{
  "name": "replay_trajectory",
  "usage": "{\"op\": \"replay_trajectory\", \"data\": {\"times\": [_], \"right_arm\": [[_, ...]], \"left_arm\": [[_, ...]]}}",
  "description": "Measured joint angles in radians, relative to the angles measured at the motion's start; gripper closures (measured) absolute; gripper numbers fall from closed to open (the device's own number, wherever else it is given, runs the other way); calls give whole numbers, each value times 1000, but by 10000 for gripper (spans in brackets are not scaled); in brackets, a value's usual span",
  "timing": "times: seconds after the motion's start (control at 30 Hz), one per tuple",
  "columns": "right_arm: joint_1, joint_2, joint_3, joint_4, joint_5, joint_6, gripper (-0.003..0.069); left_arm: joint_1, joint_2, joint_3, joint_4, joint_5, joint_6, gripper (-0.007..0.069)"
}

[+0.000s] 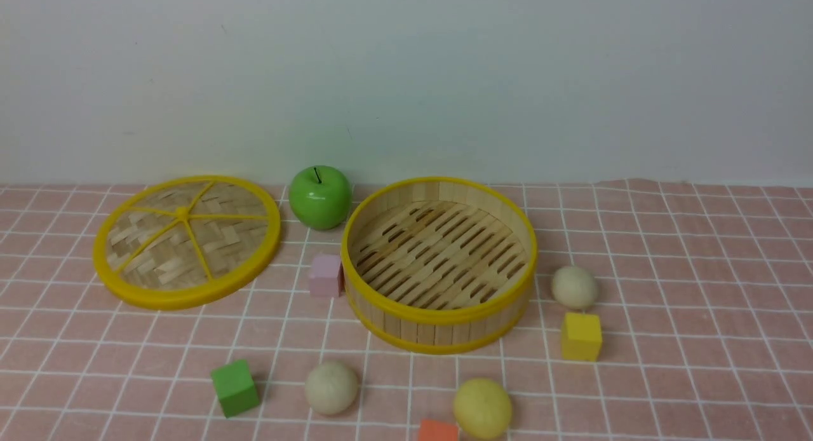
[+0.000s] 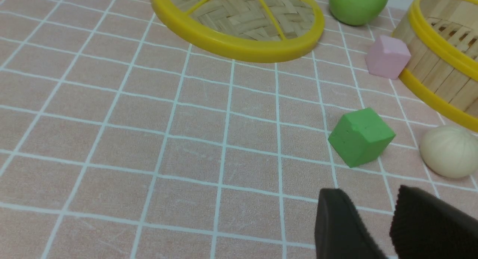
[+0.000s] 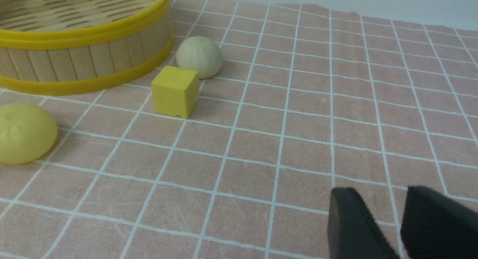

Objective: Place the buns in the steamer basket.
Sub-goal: Use the left arm to grab a steamed stuffed bun

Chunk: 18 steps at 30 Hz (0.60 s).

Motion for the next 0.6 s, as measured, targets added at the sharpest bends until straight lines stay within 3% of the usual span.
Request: {"op": "replay_trajectory", "data": {"times": [0.2, 0.4, 0.5, 0.6], "right_arm": [[0, 0, 0, 0, 0, 0, 419], [0, 0, 0, 0, 0, 0, 419], [0, 0, 0, 0, 0, 0, 419], [0, 0, 0, 0, 0, 0, 419]], "left_arm": [[0, 0, 0, -47, -28, -12, 386], [0, 0, 0, -404, -132, -194, 386], [0, 0, 0, -524, -185, -243, 386], [0, 0, 0, -565, -237, -254, 388]]}}
